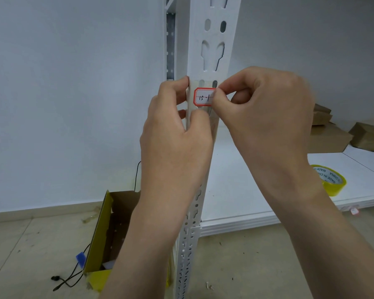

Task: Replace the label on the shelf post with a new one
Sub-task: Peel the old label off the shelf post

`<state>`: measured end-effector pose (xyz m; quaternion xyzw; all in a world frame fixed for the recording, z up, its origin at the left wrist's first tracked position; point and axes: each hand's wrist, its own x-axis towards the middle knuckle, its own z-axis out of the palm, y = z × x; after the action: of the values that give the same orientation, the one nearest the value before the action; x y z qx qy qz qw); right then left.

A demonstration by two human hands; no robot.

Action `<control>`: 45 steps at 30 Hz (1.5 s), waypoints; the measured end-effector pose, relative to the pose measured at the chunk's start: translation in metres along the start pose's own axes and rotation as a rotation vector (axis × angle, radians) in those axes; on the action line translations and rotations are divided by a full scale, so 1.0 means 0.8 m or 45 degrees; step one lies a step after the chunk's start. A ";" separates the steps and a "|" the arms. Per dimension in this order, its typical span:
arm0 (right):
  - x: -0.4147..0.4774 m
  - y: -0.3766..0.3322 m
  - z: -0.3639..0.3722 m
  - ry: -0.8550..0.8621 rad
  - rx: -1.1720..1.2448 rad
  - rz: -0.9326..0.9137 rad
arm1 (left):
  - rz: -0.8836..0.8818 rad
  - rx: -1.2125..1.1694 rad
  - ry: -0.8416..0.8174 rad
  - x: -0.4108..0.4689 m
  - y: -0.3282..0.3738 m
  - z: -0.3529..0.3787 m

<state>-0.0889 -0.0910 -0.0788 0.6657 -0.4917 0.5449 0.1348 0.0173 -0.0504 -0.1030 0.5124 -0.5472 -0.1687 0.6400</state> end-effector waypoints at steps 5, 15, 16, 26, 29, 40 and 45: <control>0.001 0.002 0.001 -0.029 -0.020 -0.002 | 0.006 -0.007 0.013 -0.001 0.001 0.001; -0.012 0.008 -0.002 0.028 0.039 -0.068 | -0.002 -0.033 0.010 0.000 0.001 0.002; -0.014 0.008 -0.003 0.028 0.039 -0.076 | -0.004 -0.034 0.010 0.000 0.001 0.002; -0.011 0.009 -0.003 -0.060 0.400 0.259 | 0.004 -0.010 0.013 0.001 0.000 0.002; 0.000 0.002 -0.001 -0.305 0.937 0.736 | 0.008 0.006 0.012 0.001 0.000 0.002; -0.015 0.010 0.012 -0.054 0.775 0.305 | 0.005 0.002 0.064 0.000 -0.001 0.006; -0.015 0.019 0.016 0.024 0.463 0.012 | 0.014 0.000 0.113 0.004 -0.006 0.011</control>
<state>-0.0922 -0.1013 -0.0995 0.6718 -0.3868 0.6316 0.0141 0.0125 -0.0587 -0.1065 0.5163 -0.5212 -0.1422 0.6645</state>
